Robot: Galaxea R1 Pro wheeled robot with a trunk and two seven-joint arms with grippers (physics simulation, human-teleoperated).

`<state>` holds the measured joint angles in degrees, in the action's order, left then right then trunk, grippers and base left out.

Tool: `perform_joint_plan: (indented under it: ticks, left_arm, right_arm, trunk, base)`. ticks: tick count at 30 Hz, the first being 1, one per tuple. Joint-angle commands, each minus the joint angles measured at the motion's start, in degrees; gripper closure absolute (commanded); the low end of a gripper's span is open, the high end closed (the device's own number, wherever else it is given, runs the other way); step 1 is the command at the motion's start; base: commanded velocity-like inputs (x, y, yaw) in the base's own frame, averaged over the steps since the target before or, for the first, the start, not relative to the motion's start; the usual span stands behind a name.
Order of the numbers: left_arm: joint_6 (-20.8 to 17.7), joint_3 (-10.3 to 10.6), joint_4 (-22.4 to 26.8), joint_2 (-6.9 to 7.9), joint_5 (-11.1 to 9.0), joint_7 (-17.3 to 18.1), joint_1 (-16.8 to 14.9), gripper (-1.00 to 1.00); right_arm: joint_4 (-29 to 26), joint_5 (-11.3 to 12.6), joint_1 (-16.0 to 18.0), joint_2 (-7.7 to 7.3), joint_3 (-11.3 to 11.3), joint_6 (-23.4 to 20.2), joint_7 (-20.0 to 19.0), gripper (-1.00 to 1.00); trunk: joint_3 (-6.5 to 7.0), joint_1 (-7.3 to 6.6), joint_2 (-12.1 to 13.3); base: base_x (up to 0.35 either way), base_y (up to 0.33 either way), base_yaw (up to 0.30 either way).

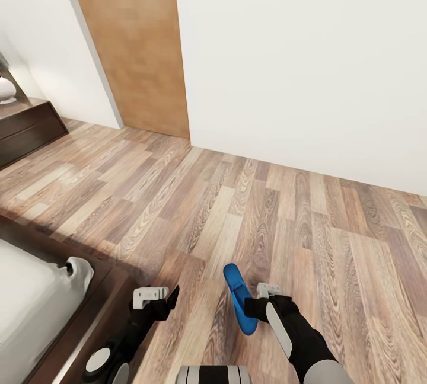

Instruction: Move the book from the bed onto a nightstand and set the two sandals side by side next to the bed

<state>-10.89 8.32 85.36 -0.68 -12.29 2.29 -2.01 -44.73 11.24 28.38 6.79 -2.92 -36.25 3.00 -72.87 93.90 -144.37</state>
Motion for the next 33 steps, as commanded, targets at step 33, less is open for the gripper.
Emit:
perform_joint_plan:
  ticks: [33]
  left_arm:
    - [-0.4,-0.1,0.1,-0.02,-0.5,0.2,0.0,-1.00]
  right_arm:
    - [-0.4,3.8,0.0,-0.02,-0.1,-0.2,0.2,1.00]
  trunk:
    - [7.27,-0.86,0.4]
  base:
    - [0.000,0.000,0.000]
